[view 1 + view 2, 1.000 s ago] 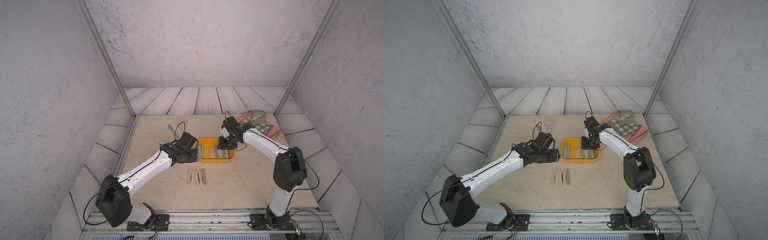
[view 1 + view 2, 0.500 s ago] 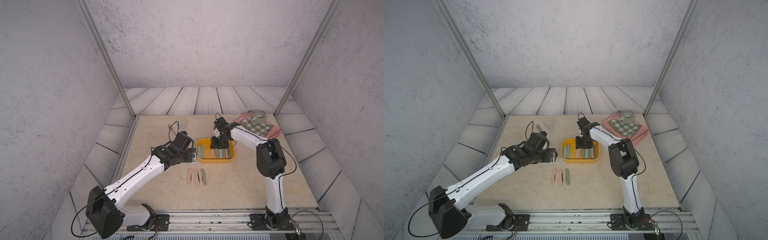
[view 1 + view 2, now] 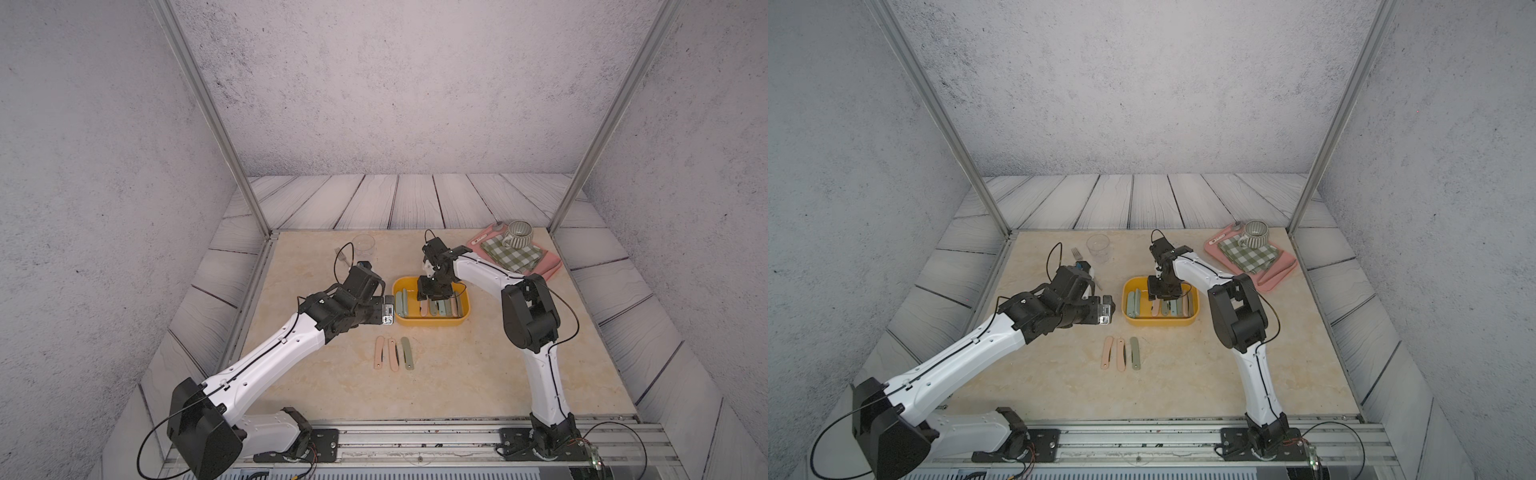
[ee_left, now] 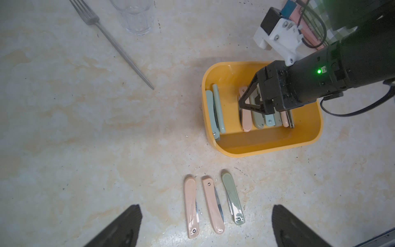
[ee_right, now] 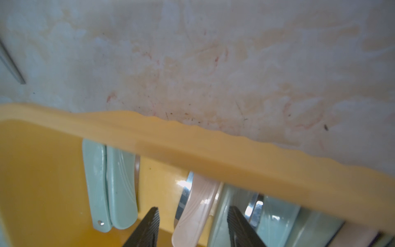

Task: Take the fruit knife out of the storage box
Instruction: Pick up the fruit knife from the storage box.

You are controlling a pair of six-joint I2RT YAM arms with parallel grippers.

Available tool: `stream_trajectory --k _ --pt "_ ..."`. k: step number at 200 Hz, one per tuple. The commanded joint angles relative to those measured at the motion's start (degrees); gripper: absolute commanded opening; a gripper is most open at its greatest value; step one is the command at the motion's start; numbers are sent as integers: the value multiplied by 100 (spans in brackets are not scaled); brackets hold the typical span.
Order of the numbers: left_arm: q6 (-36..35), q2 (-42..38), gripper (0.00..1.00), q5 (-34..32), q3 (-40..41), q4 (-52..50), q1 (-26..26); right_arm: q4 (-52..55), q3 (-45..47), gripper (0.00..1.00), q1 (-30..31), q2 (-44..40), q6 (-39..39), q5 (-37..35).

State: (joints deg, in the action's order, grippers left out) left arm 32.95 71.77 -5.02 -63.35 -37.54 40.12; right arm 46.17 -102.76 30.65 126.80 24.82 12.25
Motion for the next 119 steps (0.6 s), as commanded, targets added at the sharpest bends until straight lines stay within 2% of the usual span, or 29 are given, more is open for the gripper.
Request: stream_trajectory --k 1,44,86,119 --pt "-74 -89 99 -111 94 -87 -49 223 -212 55 49 258 2 -56" --pt "-60 -90 99 -92 117 -70 -74 178 -196 54 131 251 14 -72" --pt "-61 -118 99 -52 156 -41 -92 234 -204 55 133 400 23 -293" --pt "-73 -150 99 -26 200 -7 -105 429 -352 52 142 616 -12 -610"
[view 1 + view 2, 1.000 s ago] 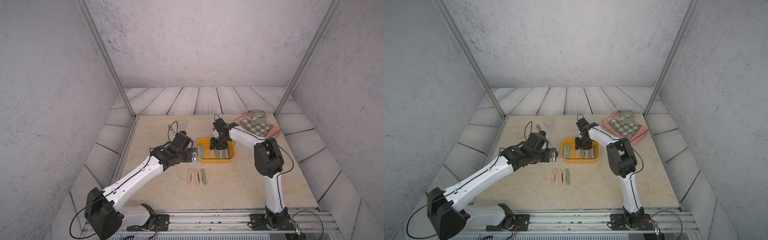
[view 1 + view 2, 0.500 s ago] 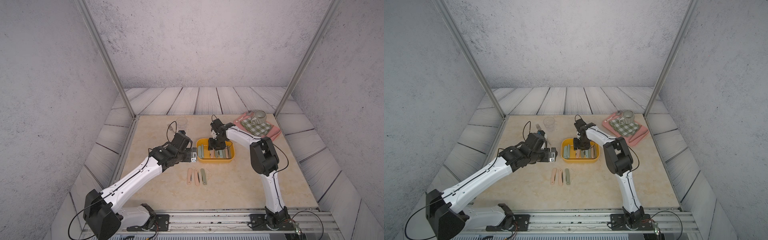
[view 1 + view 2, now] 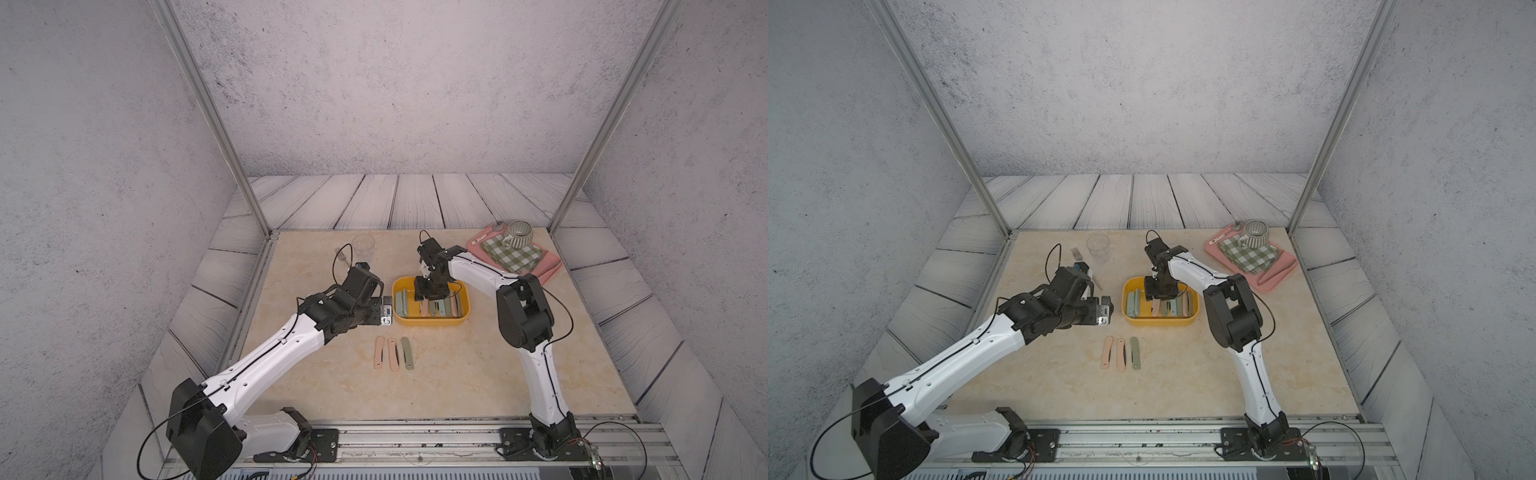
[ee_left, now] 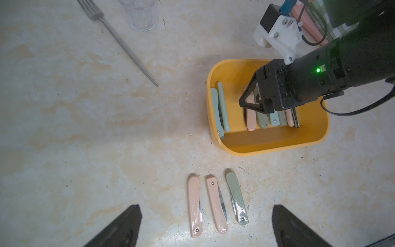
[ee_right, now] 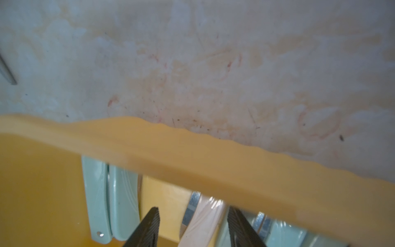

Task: Take the fruit knife out of the storage box
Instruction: Pick up the fruit knife from the storage box.

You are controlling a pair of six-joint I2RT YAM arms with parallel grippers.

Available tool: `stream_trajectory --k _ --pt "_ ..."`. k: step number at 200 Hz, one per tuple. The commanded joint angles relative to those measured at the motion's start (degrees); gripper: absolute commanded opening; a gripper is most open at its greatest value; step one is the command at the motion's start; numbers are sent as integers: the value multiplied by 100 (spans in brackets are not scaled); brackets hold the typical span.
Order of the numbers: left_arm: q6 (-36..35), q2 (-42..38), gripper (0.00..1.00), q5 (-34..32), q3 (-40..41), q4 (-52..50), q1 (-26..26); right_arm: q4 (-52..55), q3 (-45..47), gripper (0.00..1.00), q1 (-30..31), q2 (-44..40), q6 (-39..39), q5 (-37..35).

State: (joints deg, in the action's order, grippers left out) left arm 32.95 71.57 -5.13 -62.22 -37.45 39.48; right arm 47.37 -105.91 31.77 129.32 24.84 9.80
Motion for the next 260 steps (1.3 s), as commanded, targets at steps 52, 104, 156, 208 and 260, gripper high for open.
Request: stream_trajectory --k 52,104,156,208,260 --pt "-98 -147 99 37 126 22 -63 394 81 49 110 385 -23 -435" --pt "-148 -124 99 124 131 93 -86 511 85 51 295 369 -82 -423" --pt "-170 -136 99 185 177 150 -136 657 11 46 296 476 -89 -722" --pt "-193 -143 99 214 217 168 -168 615 27 44 295 534 -58 -734" --pt "-223 -134 99 258 233 209 -197 473 81 31 296 317 -68 -692"
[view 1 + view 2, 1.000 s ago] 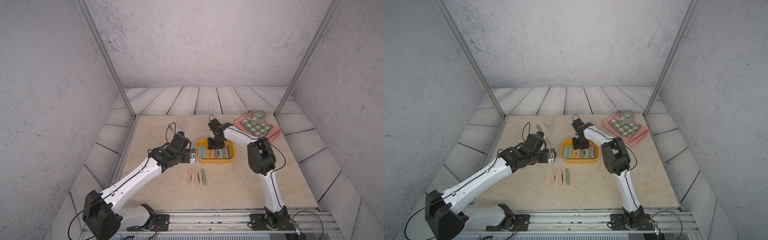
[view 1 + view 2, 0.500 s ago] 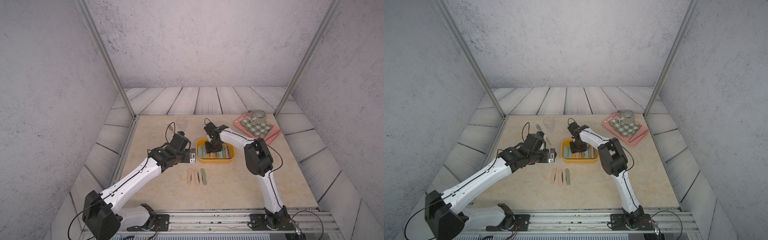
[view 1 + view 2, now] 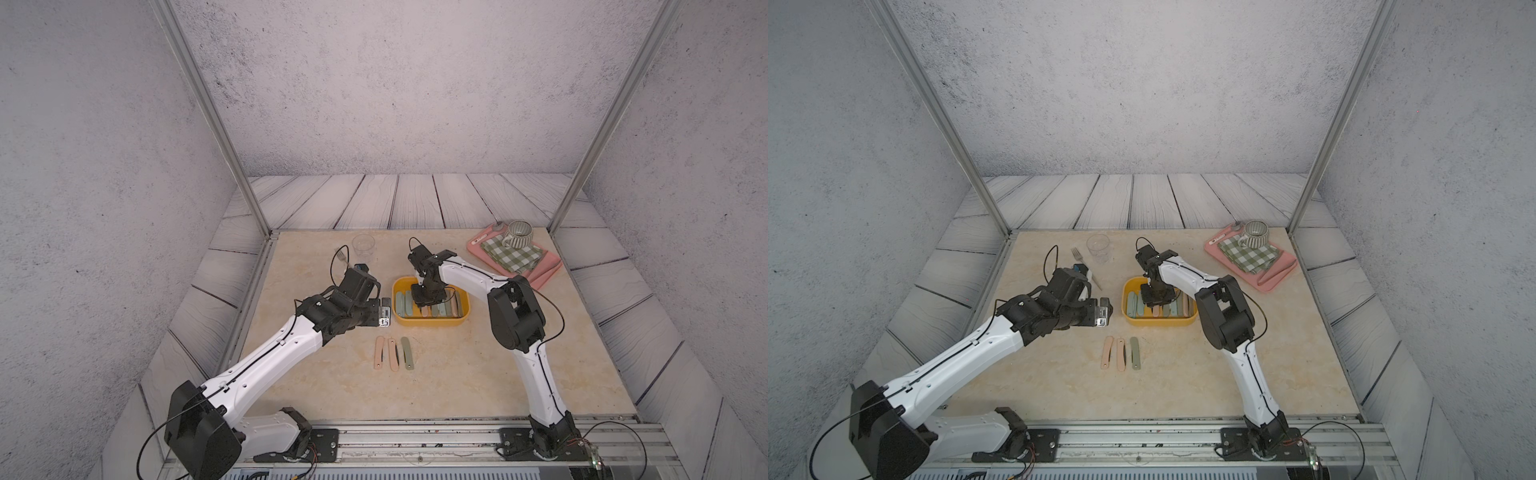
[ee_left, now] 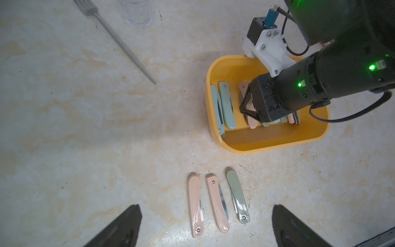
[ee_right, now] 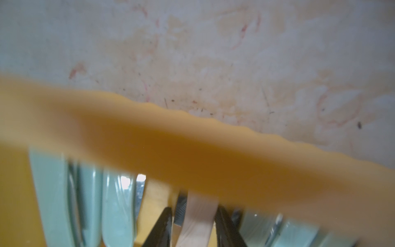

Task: Take the fruit knife out of the storage box
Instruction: Pick up the fruit knife from the storage box.

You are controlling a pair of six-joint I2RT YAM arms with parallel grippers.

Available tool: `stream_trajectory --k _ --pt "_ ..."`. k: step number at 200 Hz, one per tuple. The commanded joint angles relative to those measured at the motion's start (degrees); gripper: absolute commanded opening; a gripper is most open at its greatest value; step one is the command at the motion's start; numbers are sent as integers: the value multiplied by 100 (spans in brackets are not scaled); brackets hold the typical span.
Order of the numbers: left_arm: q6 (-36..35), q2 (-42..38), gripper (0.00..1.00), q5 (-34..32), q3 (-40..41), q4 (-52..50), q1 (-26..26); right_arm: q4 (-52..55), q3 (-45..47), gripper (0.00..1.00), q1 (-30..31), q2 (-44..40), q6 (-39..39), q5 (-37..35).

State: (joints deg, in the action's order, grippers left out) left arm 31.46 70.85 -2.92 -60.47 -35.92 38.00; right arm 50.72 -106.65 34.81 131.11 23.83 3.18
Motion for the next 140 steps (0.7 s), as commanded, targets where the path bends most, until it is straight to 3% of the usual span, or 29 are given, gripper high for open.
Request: stream_trajectory --k 1,65,140 --pt "-72 -58 99 37 60 57 -48 139 154 30 -9 136 29 -29" --pt "-105 -27 99 82 54 93 -71 201 23 9 -10 -28 -6 -10" --pt "-123 -53 99 89 58 112 -95 263 -187 3 -4 -249 -43 -54"
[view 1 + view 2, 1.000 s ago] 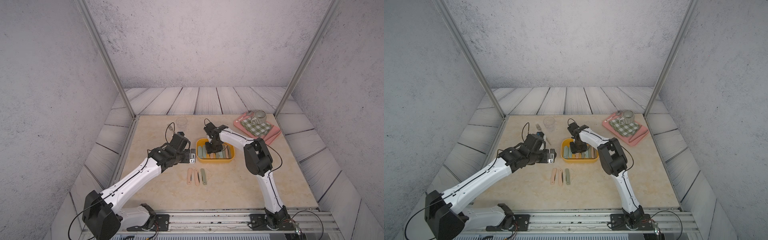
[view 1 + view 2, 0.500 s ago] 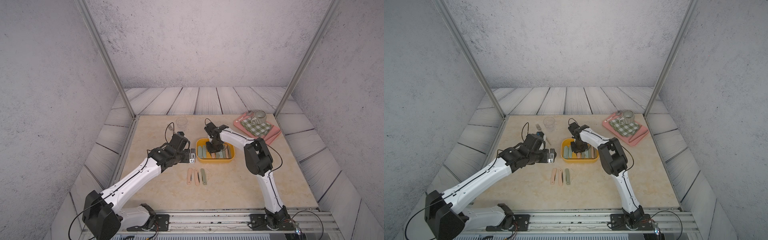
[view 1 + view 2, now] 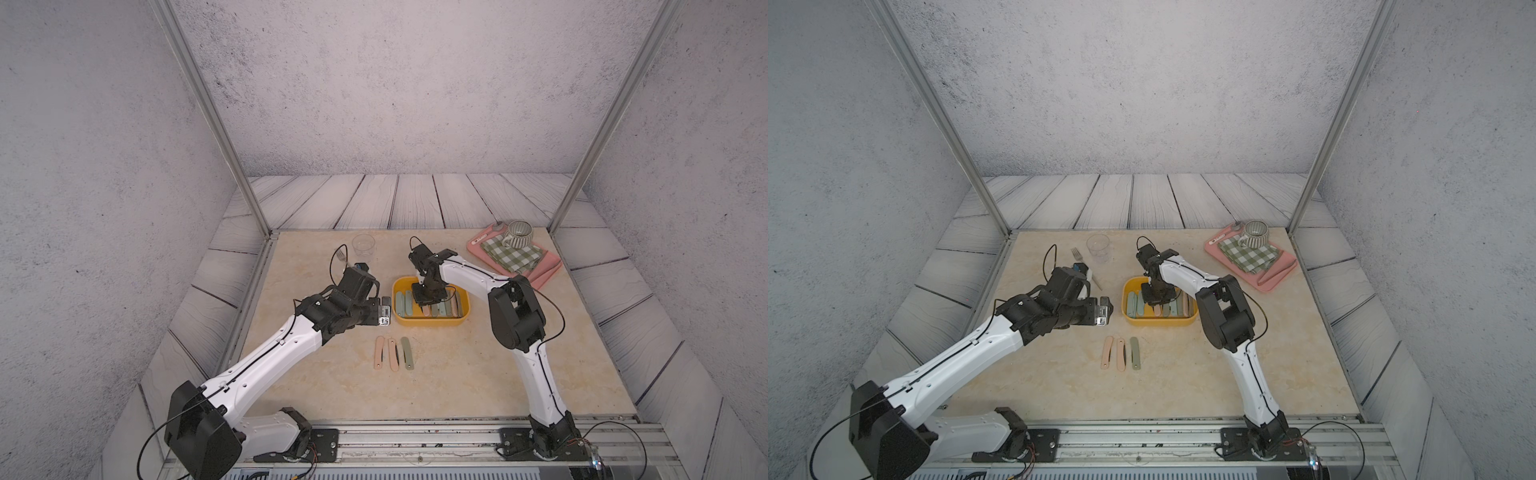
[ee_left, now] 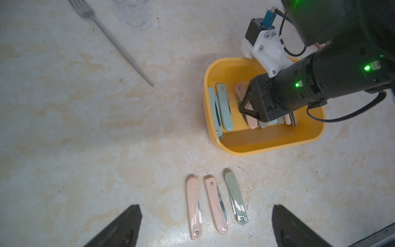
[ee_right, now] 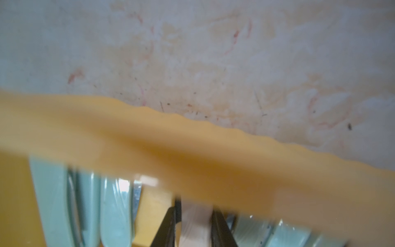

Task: Take the fruit knife out of the storage box
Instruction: Pick up the fruit knife from the storage box, then place the fruit knife at the center of the board.

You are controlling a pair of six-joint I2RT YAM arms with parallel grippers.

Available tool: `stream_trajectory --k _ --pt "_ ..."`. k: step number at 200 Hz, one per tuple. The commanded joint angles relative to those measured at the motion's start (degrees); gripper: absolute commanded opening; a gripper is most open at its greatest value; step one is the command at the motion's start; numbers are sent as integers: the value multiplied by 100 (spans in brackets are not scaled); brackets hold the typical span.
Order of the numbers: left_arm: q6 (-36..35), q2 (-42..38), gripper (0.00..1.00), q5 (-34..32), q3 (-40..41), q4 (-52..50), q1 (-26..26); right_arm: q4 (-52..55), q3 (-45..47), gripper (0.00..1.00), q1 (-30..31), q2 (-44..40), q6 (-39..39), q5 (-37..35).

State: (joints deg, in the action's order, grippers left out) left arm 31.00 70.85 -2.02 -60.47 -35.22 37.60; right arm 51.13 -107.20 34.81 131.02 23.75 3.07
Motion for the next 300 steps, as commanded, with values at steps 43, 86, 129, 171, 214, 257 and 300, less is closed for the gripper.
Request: stream_trajectory --k 43,86,129,171,214,257,300 --pt "-74 -62 99 -7 59 50 -60 349 -267 3 -10 -378 -57 -8" --pt "-52 -61 99 6 79 85 -61 402 -254 3 -10 -631 -67 -26" --pt "-53 -80 99 -11 107 115 -69 560 -233 4 -6 -997 -37 -35" --pt "-44 -45 99 19 127 204 -95 322 412 3 35 -1531 49 -43" --pt "-2 -67 99 86 139 240 -103 258 937 0 90 -2047 128 48" --pt "-6 8 99 62 125 253 -101 206 1860 0 313 -3016 187 290" --pt "-40 137 99 57 21 242 -146 -183 2981 0 634 -3762 426 778"
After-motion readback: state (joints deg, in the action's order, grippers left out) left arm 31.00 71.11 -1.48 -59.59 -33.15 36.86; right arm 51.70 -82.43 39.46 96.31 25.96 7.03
